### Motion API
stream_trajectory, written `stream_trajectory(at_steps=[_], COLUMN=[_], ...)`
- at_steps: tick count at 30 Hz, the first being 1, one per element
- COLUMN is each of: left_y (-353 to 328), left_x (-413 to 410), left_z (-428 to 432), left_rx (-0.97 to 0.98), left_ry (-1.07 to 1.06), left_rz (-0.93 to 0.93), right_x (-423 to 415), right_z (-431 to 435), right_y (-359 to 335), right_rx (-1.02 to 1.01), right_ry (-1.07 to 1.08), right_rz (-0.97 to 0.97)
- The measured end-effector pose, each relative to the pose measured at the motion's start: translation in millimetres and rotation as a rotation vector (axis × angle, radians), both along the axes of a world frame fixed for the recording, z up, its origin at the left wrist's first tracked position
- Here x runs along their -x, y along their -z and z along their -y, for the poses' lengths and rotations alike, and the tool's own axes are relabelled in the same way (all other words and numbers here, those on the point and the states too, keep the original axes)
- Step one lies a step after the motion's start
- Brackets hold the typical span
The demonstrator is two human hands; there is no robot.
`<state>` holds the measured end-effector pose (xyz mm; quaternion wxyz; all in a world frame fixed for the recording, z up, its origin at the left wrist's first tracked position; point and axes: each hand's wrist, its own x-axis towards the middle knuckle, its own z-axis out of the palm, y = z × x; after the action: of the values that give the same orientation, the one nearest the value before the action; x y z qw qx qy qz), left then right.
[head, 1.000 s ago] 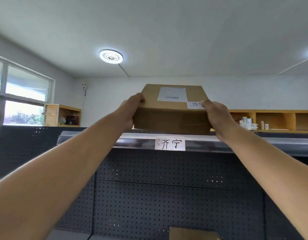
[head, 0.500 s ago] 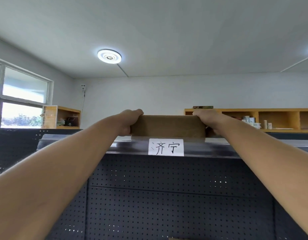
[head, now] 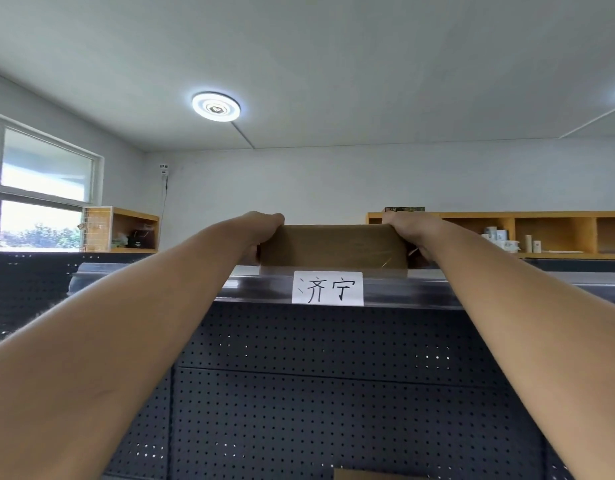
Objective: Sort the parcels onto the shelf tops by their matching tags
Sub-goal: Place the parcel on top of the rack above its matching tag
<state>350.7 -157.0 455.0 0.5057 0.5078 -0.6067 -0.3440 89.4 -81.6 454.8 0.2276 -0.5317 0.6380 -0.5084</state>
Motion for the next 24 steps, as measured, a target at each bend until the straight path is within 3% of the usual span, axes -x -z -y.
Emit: stream_trajectory(at_steps=[3, 9, 14, 18, 24], left_y=[-2.9, 8.0, 50.5, 89.3, 136.3], left_x=[0.3, 1.1, 6.0, 11.8, 0.6], left_z=[-3.3, -30.7, -84.4, -128.4, -168.5], left_rx=[0.149, 0.529, 0.906, 0.962, 0.986], left_ry=[-0.147, -0.328, -0.338, -0.31, -0.315], left_rz=[0.245, 0.513, 0.544, 0.555, 0.588], right_x=[0.2, -1.7, -16.2, -31.5, -42.3], right_z=[1.5, -13.4, -47.8, -69.6, -109.3], right_y=[1.4, 14.6, 51.0, 89.1, 132.6], right_rx=[0.041, 0.343, 0.624, 0.792, 0.892], right_ry=[0.061, 0.266, 0.288, 0.318, 0.269], right_rz=[-0.033, -0.484, -0.799, -0.97, -0.952])
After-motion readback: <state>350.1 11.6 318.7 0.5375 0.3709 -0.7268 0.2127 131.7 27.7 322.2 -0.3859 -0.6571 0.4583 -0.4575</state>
